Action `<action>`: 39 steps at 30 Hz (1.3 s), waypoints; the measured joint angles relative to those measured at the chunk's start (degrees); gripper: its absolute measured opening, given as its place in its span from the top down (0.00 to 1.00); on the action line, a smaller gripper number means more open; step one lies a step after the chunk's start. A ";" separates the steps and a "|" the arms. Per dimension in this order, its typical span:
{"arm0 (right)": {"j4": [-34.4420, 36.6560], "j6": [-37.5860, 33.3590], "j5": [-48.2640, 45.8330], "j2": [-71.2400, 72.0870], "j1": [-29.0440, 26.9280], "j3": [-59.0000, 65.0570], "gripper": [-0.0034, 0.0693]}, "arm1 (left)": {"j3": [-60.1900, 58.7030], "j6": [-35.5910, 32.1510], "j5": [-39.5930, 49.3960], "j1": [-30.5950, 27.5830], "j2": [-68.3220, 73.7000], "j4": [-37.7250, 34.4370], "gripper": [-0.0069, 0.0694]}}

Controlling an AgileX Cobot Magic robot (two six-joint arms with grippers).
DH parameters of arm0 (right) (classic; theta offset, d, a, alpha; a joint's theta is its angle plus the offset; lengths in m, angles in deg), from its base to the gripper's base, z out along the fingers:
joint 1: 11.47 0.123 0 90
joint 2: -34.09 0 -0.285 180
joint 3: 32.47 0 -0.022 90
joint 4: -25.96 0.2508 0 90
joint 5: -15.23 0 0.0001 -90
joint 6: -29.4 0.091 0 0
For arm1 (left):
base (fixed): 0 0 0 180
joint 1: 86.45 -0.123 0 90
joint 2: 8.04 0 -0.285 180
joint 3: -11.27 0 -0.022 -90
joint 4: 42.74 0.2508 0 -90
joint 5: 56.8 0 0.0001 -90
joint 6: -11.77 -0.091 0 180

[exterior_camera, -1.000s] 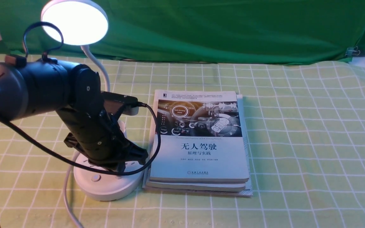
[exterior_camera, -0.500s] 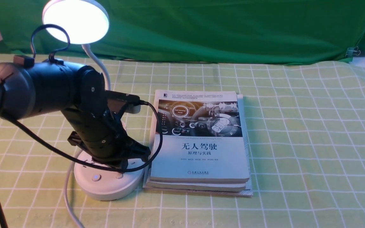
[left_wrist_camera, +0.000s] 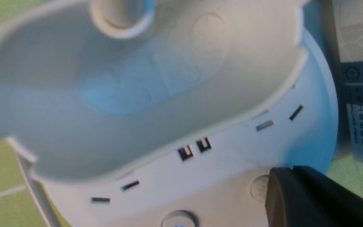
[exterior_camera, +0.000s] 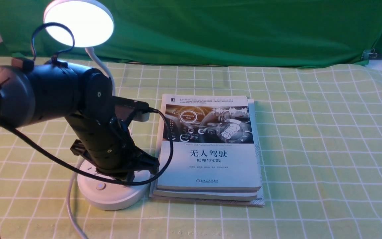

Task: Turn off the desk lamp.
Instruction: Use the left arm to press the button switch on the lamp holder

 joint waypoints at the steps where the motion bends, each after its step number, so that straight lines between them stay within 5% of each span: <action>1: 0.00 -0.02 0.00 0.00 0.00 0.00 0.62 | 0.00 0.00 0.16 0.07 0.62 -0.07 0.91; 39: 0.00 0.08 -0.06 0.00 0.00 0.00 0.62 | -2.44 1.84 -2.58 0.70 -0.64 1.43 0.91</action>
